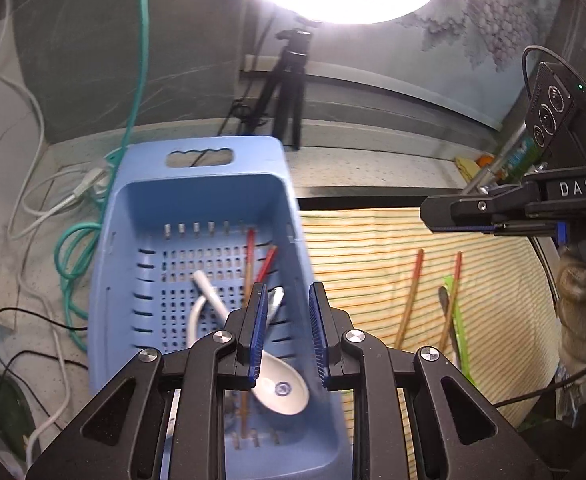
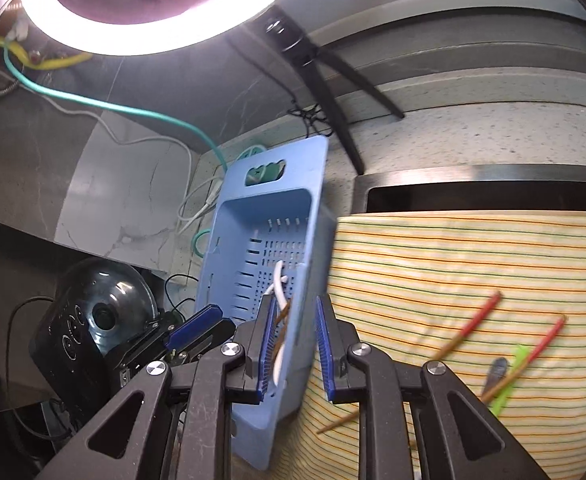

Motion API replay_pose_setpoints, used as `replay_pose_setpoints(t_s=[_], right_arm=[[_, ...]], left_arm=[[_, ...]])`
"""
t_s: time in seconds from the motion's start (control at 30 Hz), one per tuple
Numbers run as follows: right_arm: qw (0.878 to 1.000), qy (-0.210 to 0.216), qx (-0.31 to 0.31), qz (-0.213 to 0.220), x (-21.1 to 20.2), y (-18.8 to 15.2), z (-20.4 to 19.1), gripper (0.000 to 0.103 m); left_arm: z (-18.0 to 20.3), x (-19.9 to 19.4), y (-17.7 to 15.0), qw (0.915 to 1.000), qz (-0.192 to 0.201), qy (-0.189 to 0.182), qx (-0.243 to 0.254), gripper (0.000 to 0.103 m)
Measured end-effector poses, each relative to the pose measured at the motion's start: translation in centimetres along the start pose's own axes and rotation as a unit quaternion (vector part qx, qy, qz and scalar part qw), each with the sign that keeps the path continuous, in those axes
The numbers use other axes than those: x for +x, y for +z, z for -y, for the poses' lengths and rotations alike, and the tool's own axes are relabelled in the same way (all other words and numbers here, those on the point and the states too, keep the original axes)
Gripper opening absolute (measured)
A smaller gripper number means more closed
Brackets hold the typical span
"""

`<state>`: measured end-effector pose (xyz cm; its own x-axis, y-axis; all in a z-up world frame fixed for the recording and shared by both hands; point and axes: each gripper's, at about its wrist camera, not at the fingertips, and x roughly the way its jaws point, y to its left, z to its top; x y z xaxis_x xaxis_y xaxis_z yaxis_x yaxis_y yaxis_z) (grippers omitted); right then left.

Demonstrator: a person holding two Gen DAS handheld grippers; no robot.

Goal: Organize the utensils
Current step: 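Move both open tools back over the remaining chopsticks on the cloth, then close the left and right tools each on one remaining chopstick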

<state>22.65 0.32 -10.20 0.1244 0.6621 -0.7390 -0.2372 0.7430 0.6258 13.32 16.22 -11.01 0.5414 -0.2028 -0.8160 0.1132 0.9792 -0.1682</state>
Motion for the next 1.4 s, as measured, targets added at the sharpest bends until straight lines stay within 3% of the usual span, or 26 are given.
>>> replay_pose_setpoints(t_s=[0.3,0.63,0.9,1.4], right_arm=[[0.999,-0.021,0.043,0.013,-4.9,-1.6,6.0,0.019],[0.992,-0.028,0.123,-0.017,-4.4,-5.0,12.2,0.019],[0.987,-0.013,0.145,-0.064,-1.5,-7.6,12.5,0.019],[0.983,-0.052,0.152,-0.093,1.8,-8.6,12.6,0.019]], left_arm=[[4.8,1.7,-0.5,0.998,-0.026,-0.037,0.044,0.019],[9.2,4.7,-1.3,0.9917,-0.07,-0.062,0.088,0.019],[10.7,7.0,-2.2,0.9871,-0.103,-0.066,0.103,0.019],[11.0,9.2,-2.7,0.9823,-0.132,-0.059,0.119,0.019]])
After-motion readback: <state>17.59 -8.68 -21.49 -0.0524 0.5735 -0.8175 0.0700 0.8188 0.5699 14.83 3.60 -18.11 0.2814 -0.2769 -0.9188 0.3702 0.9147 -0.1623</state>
